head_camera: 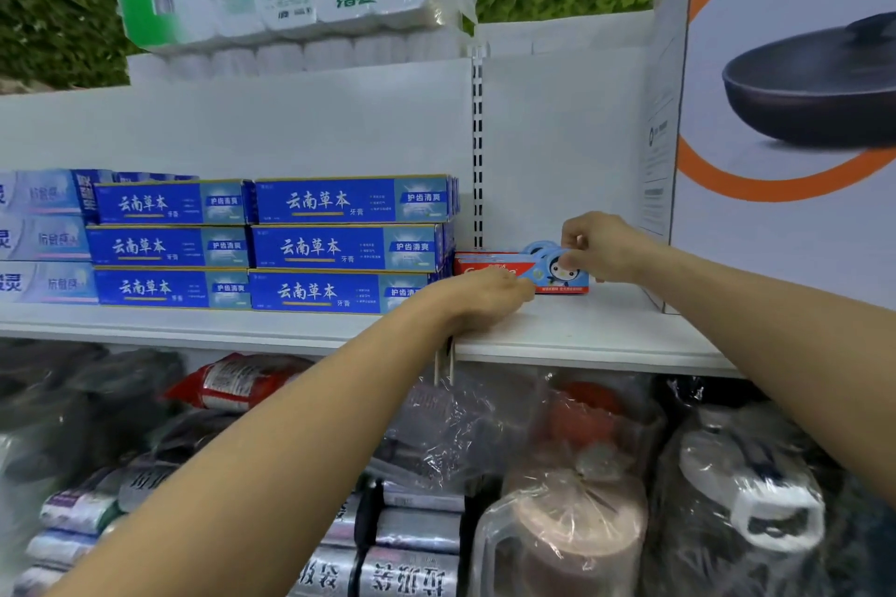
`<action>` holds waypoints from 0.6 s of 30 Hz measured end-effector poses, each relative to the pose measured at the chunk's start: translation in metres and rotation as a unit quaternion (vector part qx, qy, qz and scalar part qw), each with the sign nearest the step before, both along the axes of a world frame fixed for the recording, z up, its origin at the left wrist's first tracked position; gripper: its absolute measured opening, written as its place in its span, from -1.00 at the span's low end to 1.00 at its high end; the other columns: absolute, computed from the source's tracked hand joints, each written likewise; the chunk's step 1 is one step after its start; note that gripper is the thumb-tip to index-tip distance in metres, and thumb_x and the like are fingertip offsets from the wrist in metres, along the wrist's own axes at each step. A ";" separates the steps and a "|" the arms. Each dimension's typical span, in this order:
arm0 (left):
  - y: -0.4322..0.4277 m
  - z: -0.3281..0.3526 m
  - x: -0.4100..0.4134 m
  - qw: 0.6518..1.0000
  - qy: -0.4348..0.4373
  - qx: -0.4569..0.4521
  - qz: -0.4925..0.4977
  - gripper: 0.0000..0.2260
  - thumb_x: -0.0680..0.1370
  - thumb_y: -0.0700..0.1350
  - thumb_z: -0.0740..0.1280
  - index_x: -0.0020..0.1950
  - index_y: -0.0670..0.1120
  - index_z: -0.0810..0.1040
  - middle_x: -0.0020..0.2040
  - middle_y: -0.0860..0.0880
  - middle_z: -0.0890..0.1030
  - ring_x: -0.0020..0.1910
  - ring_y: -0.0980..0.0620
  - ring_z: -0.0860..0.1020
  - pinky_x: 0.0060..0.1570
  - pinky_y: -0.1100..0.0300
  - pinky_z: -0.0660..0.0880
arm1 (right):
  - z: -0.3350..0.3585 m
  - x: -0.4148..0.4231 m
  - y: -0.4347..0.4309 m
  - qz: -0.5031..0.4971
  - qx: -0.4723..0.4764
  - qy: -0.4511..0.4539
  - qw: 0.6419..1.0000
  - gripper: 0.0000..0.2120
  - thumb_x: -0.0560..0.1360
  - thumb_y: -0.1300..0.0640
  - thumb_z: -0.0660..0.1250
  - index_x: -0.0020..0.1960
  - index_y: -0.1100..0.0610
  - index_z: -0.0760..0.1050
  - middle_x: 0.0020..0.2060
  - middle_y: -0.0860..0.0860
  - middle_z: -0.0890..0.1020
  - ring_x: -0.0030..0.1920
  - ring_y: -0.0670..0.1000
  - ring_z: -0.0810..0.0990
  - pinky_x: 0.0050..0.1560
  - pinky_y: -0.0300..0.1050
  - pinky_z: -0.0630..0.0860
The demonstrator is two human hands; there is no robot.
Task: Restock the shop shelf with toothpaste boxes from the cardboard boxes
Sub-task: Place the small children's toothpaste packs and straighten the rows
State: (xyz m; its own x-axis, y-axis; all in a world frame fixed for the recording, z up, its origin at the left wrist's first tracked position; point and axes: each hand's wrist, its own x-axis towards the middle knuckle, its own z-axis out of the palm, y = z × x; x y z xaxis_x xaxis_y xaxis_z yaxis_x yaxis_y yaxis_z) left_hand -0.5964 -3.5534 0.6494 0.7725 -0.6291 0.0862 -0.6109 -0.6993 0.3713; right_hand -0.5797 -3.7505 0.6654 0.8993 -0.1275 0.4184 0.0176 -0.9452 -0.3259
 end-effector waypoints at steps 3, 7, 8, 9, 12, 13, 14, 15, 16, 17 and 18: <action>-0.005 0.001 0.007 1.000 0.010 0.000 0.011 -0.60 0.67 -0.03 0.03 0.45 -0.15 0.36 0.45 -0.11 0.37 0.35 -0.07 0.36 0.34 0.08 0.25 | 0.002 0.006 0.000 0.004 -0.018 -0.003 1.000 -0.93 0.49 0.22 0.34 -0.13 0.19 0.45 -0.16 0.06 0.50 -0.22 0.06 0.45 -0.36 -0.19 0.33; -0.008 0.000 0.015 1.000 0.009 -0.001 0.016 -0.59 0.68 -0.04 0.01 0.48 -0.14 0.33 0.49 -0.10 0.32 0.40 -0.06 0.32 0.36 0.09 0.21 | 0.000 0.010 0.001 0.000 -0.022 0.002 1.000 -0.94 0.50 0.21 0.33 -0.10 0.19 0.46 -0.16 0.06 0.51 -0.18 0.07 0.47 -0.35 -0.19 0.33; -0.008 -0.001 0.016 1.000 0.007 -0.001 0.015 -0.59 0.68 -0.04 0.00 0.48 -0.14 0.33 0.49 -0.10 0.31 0.41 -0.05 0.31 0.36 0.10 0.20 | -0.001 0.011 0.001 -0.005 -0.021 0.004 1.000 -0.93 0.50 0.20 0.33 -0.10 0.18 0.45 -0.15 0.07 0.52 -0.18 0.07 0.48 -0.34 -0.18 0.35; -0.007 -0.002 0.017 1.000 0.005 -0.002 0.013 -0.59 0.68 -0.04 0.00 0.48 -0.14 0.32 0.50 -0.10 0.30 0.42 -0.05 0.30 0.36 0.11 0.19 | -0.002 0.011 0.001 -0.010 -0.020 0.006 1.000 -0.93 0.50 0.19 0.33 -0.10 0.18 0.45 -0.15 0.07 0.53 -0.18 0.06 0.48 -0.34 -0.17 0.35; -0.005 -0.005 0.016 1.000 0.010 -0.025 0.013 -0.56 0.69 0.01 0.01 0.53 -0.13 0.25 0.55 -0.09 0.23 0.49 -0.05 0.22 0.42 0.11 0.13 | -0.004 0.010 0.003 -0.035 -0.023 0.008 0.999 -0.92 0.51 0.15 0.32 -0.05 0.14 0.45 -0.11 0.08 0.56 -0.18 0.05 0.49 -0.31 -0.15 0.38; -0.005 -0.006 0.015 0.999 0.012 -0.037 0.017 -0.54 0.68 0.05 0.01 0.54 -0.12 0.24 0.54 -0.08 0.23 0.50 -0.05 0.22 0.42 0.10 0.14 | -0.005 0.008 0.005 -0.050 -0.030 0.007 0.998 -0.90 0.51 0.12 0.31 0.00 0.12 0.45 -0.06 0.07 0.57 -0.14 0.05 0.51 -0.24 -0.12 0.42; -0.004 -0.007 0.016 0.999 0.013 -0.043 0.019 -0.53 0.68 0.08 0.02 0.53 -0.12 0.26 0.53 -0.08 0.27 0.48 -0.06 0.25 0.40 0.10 0.17 | -0.005 0.004 0.008 -0.067 -0.043 0.005 0.997 -0.84 0.52 0.10 0.30 0.08 0.09 0.45 0.01 0.07 0.57 -0.06 0.06 0.52 -0.15 -0.08 0.46; -0.003 -0.008 0.017 0.999 0.008 -0.046 0.021 -0.53 0.67 0.11 0.03 0.49 -0.11 0.32 0.48 -0.09 0.34 0.43 -0.07 0.32 0.34 0.09 0.23 | -0.006 -0.001 0.012 -0.081 -0.060 0.000 0.995 -0.76 0.53 0.07 0.29 0.17 0.07 0.43 0.10 0.06 0.55 0.03 0.08 0.51 -0.06 -0.03 0.48; -0.002 -0.010 0.018 0.998 -0.006 -0.053 0.022 -0.55 0.66 0.13 0.05 0.41 -0.11 0.42 0.38 -0.10 0.45 0.33 -0.09 0.41 0.24 0.08 0.32 | -0.006 -0.006 0.015 -0.090 -0.076 -0.012 0.993 -0.68 0.54 0.05 0.28 0.27 0.06 0.38 0.18 0.06 0.52 0.12 0.09 0.49 0.02 0.00 0.47; -0.001 -0.013 0.019 0.997 -0.029 -0.070 0.022 -0.59 0.65 0.13 0.08 0.27 -0.10 0.51 0.23 -0.10 0.55 0.19 -0.09 0.50 0.09 0.09 0.39 | -0.006 -0.012 0.020 -0.092 -0.087 -0.029 0.992 -0.61 0.55 0.03 0.28 0.34 0.06 0.34 0.25 0.06 0.49 0.19 0.11 0.47 0.07 0.02 0.45; 0.001 -0.016 0.020 0.993 -0.056 -0.099 0.024 -0.65 0.63 0.12 0.13 0.13 -0.09 0.55 0.08 -0.08 0.59 0.06 -0.07 0.53 -0.05 0.10 0.42 | -0.006 -0.019 0.024 -0.089 -0.092 -0.047 0.991 -0.58 0.55 0.03 0.28 0.37 0.06 0.31 0.28 0.06 0.47 0.22 0.11 0.45 0.11 0.03 0.43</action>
